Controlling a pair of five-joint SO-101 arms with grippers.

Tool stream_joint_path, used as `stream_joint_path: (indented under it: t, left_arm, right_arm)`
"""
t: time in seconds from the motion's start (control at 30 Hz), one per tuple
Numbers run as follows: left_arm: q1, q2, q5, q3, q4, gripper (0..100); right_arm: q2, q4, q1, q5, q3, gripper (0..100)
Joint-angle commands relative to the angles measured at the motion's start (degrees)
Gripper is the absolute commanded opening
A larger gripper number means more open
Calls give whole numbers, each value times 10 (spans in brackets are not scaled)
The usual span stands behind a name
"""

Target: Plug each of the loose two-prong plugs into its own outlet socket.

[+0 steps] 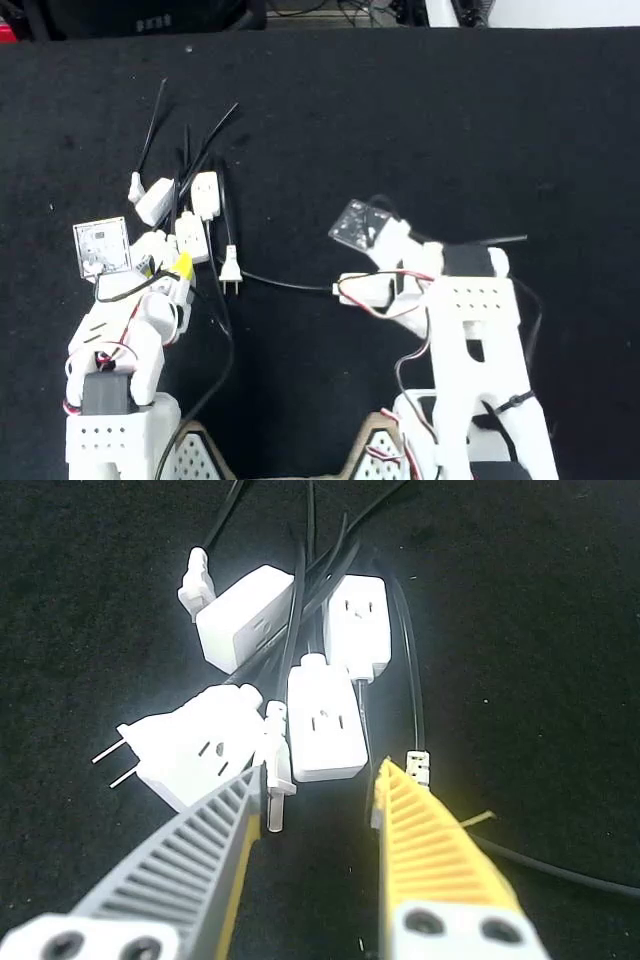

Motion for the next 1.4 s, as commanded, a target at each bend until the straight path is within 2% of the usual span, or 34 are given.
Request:
stream_joint_path:
  t: [0.0,0.27,0.33,0.43,0.57,0.63,0.7,0.87,0.93,1.13,1.37]
  left_arm:
    - [-4,-4,-5,-14,-3,188]
    - [-4,-4,-5,-14,-3,188]
    - [-4,-4,-5,-15,-3,188]
    - [-4,-4,-5,-15,-3,188]
    - [-4,-4,-5,-15,-3,188]
    - [-4,-4,-5,-15,-3,188]
    - [-4,-4,-5,-15,-3,188]
    - [-28,-4,-5,-18,-3,188]
    - [-48,-4,-2,-20,-3,188]
    - [-60,-4,-1,-20,-3,188]
    - [-60,-4,-1,-20,-3,188]
  right_arm:
    - [0,-3,-35,6,-2,286]
    - [0,210,-54,7,-131,286]
    - [1,265,-55,32,-185,286]
    - [4,271,-76,42,-224,286]
    - [5,268,-178,44,-202,286]
    - [5,251,-227,44,-190,286]
    - [5,188,-244,45,-161,286]
    - [6,-39,-220,55,-41,289]
    - [6,-89,-202,103,-2,289]
    - [6,-111,-170,186,44,289]
    - [20,-112,-148,212,41,289]
